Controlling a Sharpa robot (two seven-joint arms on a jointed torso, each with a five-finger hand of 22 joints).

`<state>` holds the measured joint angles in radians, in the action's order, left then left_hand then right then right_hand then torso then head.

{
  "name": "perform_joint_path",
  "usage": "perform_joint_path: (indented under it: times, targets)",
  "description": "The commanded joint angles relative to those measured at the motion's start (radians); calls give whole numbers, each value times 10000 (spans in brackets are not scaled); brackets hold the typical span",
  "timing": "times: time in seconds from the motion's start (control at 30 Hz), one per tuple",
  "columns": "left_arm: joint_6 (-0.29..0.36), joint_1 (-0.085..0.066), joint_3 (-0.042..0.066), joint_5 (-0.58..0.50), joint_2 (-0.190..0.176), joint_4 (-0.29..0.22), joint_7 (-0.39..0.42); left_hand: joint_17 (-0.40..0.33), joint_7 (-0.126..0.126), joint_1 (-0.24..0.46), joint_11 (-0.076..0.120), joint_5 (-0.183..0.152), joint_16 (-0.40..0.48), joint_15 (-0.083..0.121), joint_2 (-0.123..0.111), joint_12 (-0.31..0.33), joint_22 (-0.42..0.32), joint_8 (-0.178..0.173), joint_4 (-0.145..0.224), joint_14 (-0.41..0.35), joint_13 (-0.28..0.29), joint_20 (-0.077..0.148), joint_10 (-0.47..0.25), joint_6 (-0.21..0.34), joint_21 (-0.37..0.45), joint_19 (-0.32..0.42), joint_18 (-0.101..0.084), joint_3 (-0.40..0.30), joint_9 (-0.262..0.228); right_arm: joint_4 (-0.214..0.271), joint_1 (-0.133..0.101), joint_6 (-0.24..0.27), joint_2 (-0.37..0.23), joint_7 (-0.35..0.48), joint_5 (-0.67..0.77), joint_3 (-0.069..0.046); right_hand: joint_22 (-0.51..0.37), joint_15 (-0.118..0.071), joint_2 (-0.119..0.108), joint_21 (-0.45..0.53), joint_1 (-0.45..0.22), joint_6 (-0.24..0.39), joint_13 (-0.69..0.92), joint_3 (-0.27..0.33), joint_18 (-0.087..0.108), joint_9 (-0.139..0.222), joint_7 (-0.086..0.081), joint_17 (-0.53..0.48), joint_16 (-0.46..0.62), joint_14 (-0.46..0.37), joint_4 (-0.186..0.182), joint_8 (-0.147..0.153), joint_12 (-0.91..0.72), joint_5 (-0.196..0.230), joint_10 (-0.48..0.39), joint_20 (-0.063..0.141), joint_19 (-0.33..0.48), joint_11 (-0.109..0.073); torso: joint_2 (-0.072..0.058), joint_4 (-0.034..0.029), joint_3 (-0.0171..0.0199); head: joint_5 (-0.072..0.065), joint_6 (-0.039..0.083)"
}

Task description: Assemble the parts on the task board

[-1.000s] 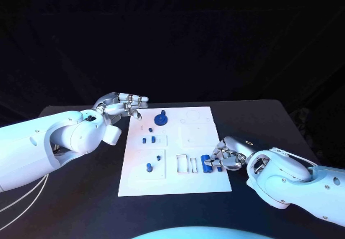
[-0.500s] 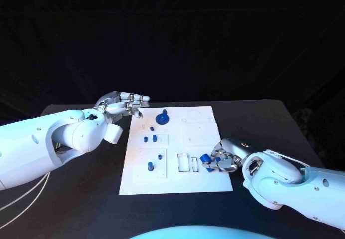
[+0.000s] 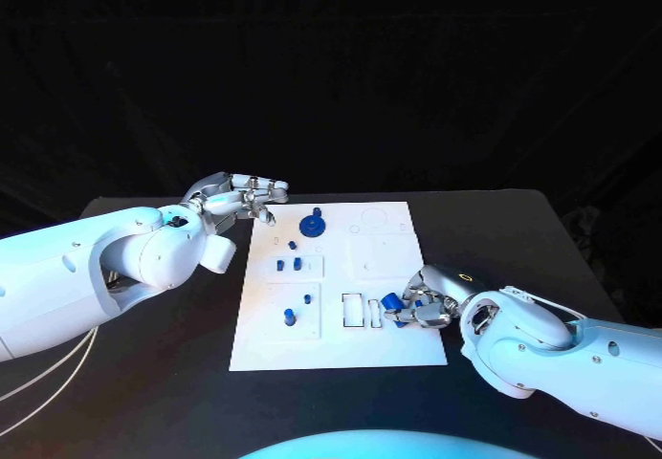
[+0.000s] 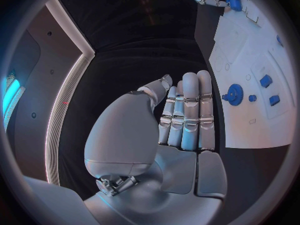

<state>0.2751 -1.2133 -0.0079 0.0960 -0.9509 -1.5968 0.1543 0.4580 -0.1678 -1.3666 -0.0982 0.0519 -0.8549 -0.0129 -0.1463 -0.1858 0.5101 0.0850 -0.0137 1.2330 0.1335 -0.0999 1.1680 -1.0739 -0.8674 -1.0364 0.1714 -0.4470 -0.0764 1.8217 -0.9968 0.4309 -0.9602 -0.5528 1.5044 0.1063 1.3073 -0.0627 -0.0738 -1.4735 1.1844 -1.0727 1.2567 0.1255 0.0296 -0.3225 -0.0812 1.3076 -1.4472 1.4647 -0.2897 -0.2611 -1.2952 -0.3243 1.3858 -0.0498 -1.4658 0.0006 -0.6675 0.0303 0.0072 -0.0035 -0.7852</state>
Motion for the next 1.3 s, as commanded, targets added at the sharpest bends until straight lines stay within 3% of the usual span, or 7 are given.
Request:
perform_joint_path:
  times: [0.03, 0.33, 0.57, 0.73, 1.1, 1.3]
  targets:
    - [-158, -4, 6, -146, 4, -27, 71, -14, -21, 55, 22, -7, 38, -39, 4, -30, -11, -21, -26, -31, 11, -75, -76, 49, 42, 20, 127, 1, 14, 5, 133, 50, 34, -215, -130, 98, 2382, -28, 212, -103, 123, -48, 105, 38, -103, -95, 80, 563, -85, 659, 12, -83, -81, -225, 120, 36, -700, -18, 10, 0, 0, 4, 3]
    - [-156, -4, 5, -154, -1, -25, 69, -18, -17, 39, 25, -7, 39, -36, 7, -35, -18, -21, -17, -30, 12, -75, -83, 52, 52, 16, 130, 2, 16, 529, 88, 1130, -202, -105, -167, 43, 2448, -92, 509, -331, 524, -136, 358, 52, -153, -353, 164, 744, -199, 697, 39, -259, -236, -791, 280, 96, -794, -95, 16, 7, -7, 37, 28]
    - [-163, -3, 5, -154, 10, -24, 70, -23, -15, 23, 28, -7, 40, -32, 9, -41, -25, -21, -8, -30, 12, -74, -89, 55, 60, 13, 132, 4, 17, 888, -179, 1393, -182, -54, -376, -2, 2468, -115, 601, -399, 607, -180, 433, 79, -168, -444, 197, 794, -230, 706, 30, -314, -273, -988, 327, 117, -821, -125, 14, -2, -11, 22, 46]
    - [-169, -3, 5, -154, 21, -22, 71, -23, -15, 23, 28, -7, 40, -32, 9, -41, -25, -21, -8, -30, 12, -74, -89, 55, 60, 13, 132, 4, 17, 920, -280, 1144, 80, -24, -672, -12, 2476, -122, 640, -427, 618, -202, 451, 86, -174, -472, 209, 810, -241, 710, 23, -335, -280, -1031, 341, 123, -832, -136, 15, -23, -23, 27, 49]
    - [-174, -3, 4, -154, 25, -26, 68, -23, -15, 23, 28, -7, 40, -32, 9, -41, -25, -21, -8, -30, 12, -74, -89, 55, 60, 13, 132, 4, 17, 375, -298, 44, 927, -22, -1089, -8, 2468, -212, 908, -403, 138, -479, 742, 393, -168, -746, 354, 835, -260, 710, -18, -583, -466, -1042, 519, 197, -821, -250, 2, -11, -18, 70, 36]
    - [-177, -3, 4, -154, 25, -30, 64, -23, -15, 23, 28, -7, 40, -32, 9, -41, -25, -21, -8, -30, 12, -74, -89, 55, 60, 13, 132, 4, 17, 94, -293, -153, 1203, -51, -1142, -4, 2470, -236, 945, -412, 56, -527, 895, 470, -170, -811, 389, 856, -271, 713, -14, -644, -593, -987, 607, 220, -824, -279, -3, 0, -11, 95, 30]
